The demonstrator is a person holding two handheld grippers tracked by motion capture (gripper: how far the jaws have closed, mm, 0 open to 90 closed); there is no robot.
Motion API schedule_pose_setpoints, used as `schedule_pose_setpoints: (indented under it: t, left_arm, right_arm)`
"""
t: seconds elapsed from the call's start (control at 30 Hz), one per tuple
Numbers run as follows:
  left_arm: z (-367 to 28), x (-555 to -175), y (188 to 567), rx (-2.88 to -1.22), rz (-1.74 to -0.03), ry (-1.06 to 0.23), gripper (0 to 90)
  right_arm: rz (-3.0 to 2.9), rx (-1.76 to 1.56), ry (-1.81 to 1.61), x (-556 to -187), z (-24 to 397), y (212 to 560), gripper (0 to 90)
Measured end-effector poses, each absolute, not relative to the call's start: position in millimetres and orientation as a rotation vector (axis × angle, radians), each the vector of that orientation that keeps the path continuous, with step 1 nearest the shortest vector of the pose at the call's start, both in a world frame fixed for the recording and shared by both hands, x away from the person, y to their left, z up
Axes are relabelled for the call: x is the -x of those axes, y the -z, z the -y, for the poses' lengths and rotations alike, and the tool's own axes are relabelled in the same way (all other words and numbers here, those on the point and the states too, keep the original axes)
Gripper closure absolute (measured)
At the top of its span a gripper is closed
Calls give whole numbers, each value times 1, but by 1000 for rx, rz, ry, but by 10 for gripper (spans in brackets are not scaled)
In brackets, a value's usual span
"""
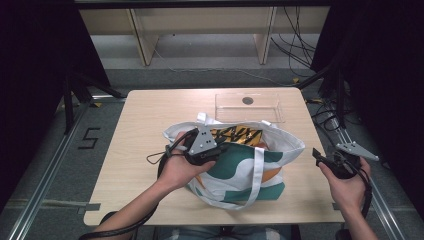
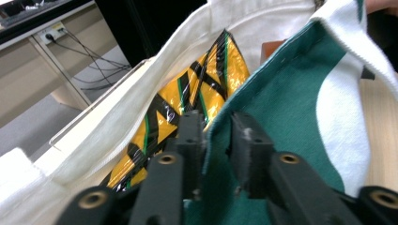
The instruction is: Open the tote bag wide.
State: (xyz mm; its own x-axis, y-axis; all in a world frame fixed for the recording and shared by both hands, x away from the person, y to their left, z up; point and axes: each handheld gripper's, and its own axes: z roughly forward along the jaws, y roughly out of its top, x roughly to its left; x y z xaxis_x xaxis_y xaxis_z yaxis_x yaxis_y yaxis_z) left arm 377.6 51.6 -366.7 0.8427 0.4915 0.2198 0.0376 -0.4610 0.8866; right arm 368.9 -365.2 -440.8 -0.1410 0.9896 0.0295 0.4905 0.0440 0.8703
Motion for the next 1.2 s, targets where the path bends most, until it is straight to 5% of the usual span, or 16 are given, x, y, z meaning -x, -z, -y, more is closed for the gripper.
schedule_pose_setpoints:
  t: [0.2,1.2]
  left_arm:
    - [-52,-375,368,-1994,-371,-566,868]
    - [-59,-339,360,-2060,-282,-485,871]
  right_arm:
    - [-1709,-1495,-1023,-369,365,441,436]
    - [-1699,-1528,-1038,-369,364,441,434]
